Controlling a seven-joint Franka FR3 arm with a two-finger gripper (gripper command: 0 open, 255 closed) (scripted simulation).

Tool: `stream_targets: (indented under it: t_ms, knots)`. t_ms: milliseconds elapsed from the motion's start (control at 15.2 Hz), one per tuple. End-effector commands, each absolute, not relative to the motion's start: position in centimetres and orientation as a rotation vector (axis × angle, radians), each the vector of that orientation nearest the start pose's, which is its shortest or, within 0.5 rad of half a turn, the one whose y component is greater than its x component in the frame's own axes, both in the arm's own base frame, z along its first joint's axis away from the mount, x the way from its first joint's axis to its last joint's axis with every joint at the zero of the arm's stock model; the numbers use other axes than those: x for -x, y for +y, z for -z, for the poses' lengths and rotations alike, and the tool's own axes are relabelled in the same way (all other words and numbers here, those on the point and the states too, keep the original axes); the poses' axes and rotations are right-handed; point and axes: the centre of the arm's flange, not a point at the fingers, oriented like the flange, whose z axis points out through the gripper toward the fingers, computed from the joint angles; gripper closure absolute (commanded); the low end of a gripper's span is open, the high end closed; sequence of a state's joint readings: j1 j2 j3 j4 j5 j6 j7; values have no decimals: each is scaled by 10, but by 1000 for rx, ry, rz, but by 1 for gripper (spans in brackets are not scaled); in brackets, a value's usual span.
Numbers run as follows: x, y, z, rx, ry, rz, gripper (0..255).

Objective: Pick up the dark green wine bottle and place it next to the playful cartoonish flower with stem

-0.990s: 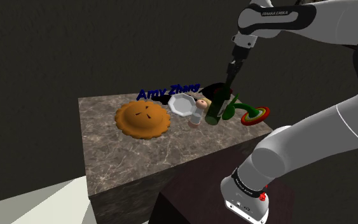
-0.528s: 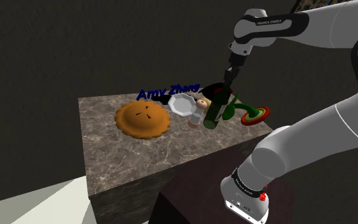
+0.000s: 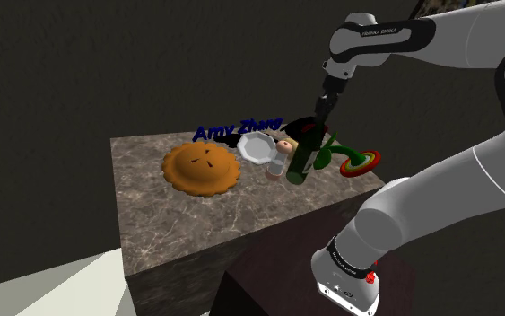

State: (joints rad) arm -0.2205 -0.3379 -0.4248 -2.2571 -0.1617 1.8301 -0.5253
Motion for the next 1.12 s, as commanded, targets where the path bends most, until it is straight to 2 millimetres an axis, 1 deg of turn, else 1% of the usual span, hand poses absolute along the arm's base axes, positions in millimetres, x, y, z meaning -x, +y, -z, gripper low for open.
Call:
stream_targets:
  t_ms: [0,264,462,528,1056]
  knots:
    - [-342,-287,-476,3090,62,-161,0]
    - [-342,-287,-476,3090,62,-161,0]
    - [-346,-289,-515,3090,62,-161,0]
    - [-347,-289,-526,3090,62,-161,0]
    - [-347,-289,-526,3090,62,-161,0]
